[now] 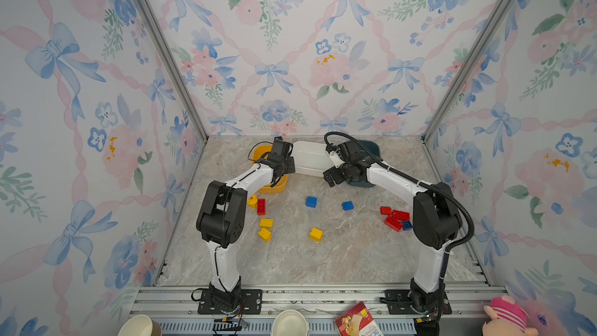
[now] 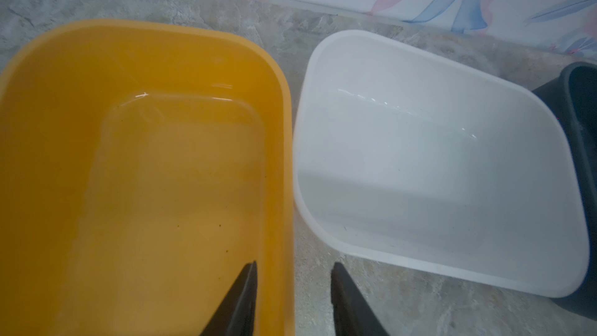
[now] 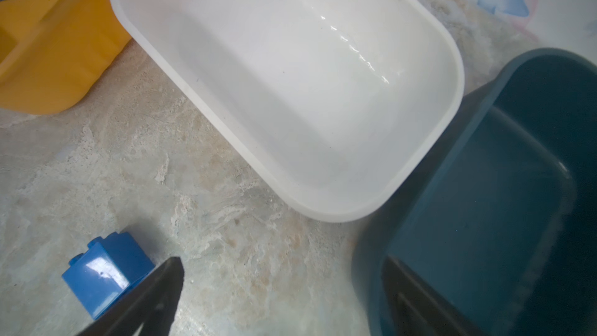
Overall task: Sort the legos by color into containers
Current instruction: 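Grasp the yellow bin rim with left gripper while right gripper grasps the white bin rim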
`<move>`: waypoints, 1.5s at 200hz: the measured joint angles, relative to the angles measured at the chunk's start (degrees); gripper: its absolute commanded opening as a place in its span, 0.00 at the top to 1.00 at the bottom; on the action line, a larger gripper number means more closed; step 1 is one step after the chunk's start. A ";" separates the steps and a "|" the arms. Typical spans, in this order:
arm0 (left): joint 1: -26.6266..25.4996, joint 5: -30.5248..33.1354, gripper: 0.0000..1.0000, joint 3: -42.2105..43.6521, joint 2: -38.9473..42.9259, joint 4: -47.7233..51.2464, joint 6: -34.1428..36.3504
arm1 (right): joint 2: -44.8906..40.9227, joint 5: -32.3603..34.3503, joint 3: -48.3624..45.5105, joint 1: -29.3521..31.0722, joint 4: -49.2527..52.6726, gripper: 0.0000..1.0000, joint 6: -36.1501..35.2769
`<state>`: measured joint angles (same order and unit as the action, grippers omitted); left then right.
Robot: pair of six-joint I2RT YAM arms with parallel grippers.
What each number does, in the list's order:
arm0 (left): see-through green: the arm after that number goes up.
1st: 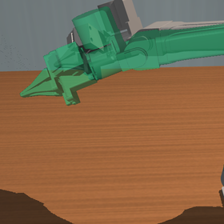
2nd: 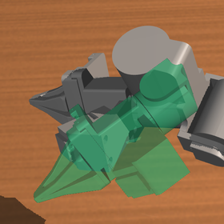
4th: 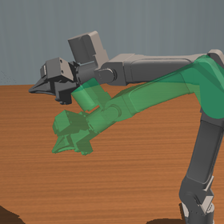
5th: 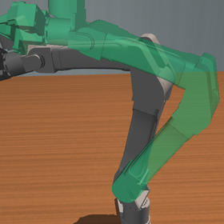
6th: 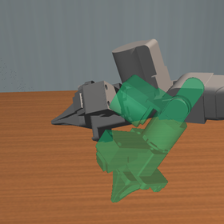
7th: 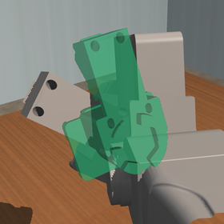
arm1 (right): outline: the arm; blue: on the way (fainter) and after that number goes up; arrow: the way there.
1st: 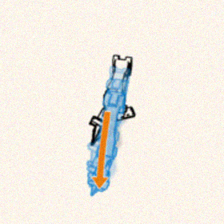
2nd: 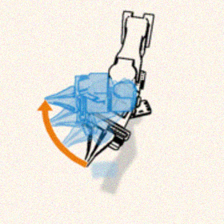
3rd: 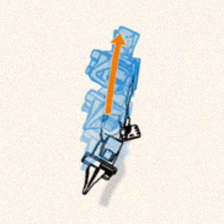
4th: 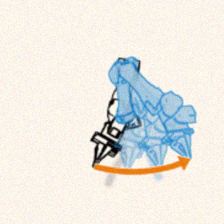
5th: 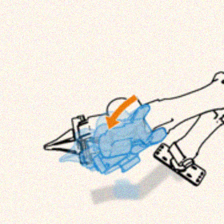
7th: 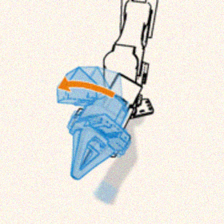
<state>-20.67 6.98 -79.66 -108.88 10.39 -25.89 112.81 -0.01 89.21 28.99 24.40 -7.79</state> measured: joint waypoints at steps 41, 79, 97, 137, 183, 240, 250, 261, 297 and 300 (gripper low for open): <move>0.07 0.00 0.46 0.81 4.00 -0.04 -0.02 | 4.39 -0.46 4.85 0.09 0.87 0.11 -2.34; 0.85 -0.02 0.37 3.74 6.75 -0.02 -0.13 | 8.61 -0.44 8.98 0.46 1.68 0.17 -4.39; 1.70 -0.02 0.37 5.27 7.76 0.00 -0.13 | 10.62 -0.44 10.95 0.66 1.95 0.22 -5.35; 3.61 -0.02 0.36 8.04 10.14 0.00 -0.13 | 14.38 -0.17 15.13 1.20 2.84 0.34 -7.48; 4.79 -0.04 0.35 9.07 10.97 -0.02 -0.13 | 16.94 0.96 17.73 1.57 4.09 0.49 -8.76; 5.18 -0.04 0.35 9.11 11.08 -0.04 -0.11 | 17.99 2.78 18.86 1.99 5.03 0.69 -9.49; 5.25 -0.02 0.35 9.11 11.19 -0.04 -0.11 | 17.99 2.97 18.91 2.10 5.03 0.71 -9.44; 5.35 -0.04 0.35 9.11 11.23 -0.07 -0.13 | 17.99 3.28 18.91 2.23 5.03 0.73 -9.33; 5.62 -0.04 0.35 9.42 11.23 -0.31 -0.11 | 17.99 3.89 18.99 2.97 5.07 0.83 -8.98; 5.64 -0.04 0.35 9.46 11.23 -0.33 -0.11 | 17.99 3.93 18.99 3.08 5.09 0.84 -8.96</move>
<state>-15.03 6.94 -70.19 -97.65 10.07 -26.00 130.80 3.92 108.20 32.08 29.50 -16.75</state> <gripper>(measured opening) 0.651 0.184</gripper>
